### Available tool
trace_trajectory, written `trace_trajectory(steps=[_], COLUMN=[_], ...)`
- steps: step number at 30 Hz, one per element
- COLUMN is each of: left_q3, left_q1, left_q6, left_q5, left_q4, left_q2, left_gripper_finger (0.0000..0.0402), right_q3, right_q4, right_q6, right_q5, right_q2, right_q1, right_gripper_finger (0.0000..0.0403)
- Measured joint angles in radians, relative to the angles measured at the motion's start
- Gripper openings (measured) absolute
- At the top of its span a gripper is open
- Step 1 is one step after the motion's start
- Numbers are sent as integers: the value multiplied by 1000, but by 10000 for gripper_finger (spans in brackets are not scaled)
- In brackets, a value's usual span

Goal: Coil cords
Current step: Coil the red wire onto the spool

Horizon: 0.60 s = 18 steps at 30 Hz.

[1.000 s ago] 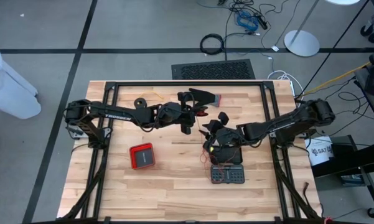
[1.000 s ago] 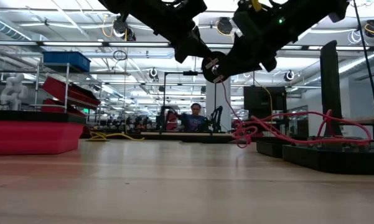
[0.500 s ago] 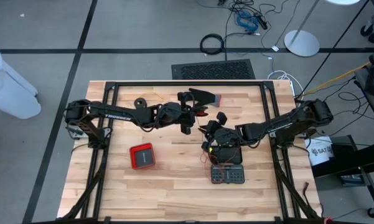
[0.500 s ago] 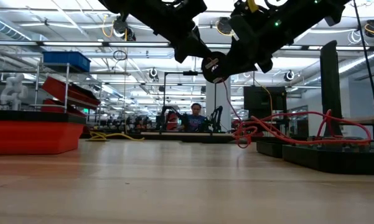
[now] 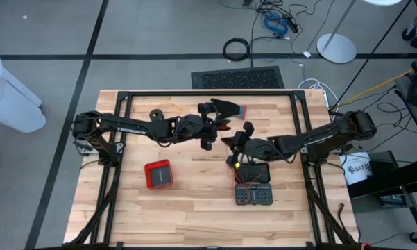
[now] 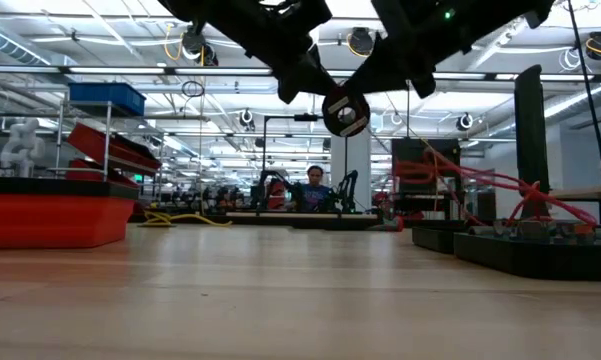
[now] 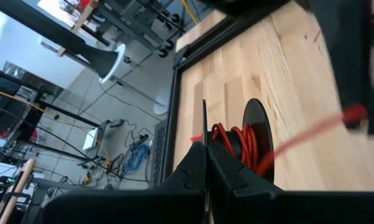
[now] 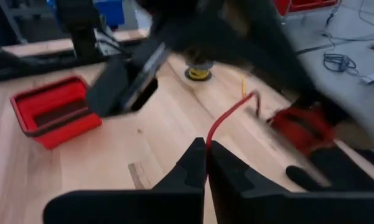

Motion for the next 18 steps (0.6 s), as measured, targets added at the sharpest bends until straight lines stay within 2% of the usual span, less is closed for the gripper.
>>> trace_trajectory(steps=[4,8,18], left_q3=[0,0,0], left_q1=[0,0,-5], left_q6=[3,3,-28], left_q5=[0,6,87], left_q4=[-28,-24,-13], left_q2=[0,0,-6], left_gripper_finger=[0,0,0], right_q3=[0,0,0], right_q4=[-64,-175,-326], right_q6=[-3,30,68], right_q5=[54,61,76], right_q2=[-62,-106,-111], right_q1=[0,-13,-40], right_gripper_finger=[1,0,0])
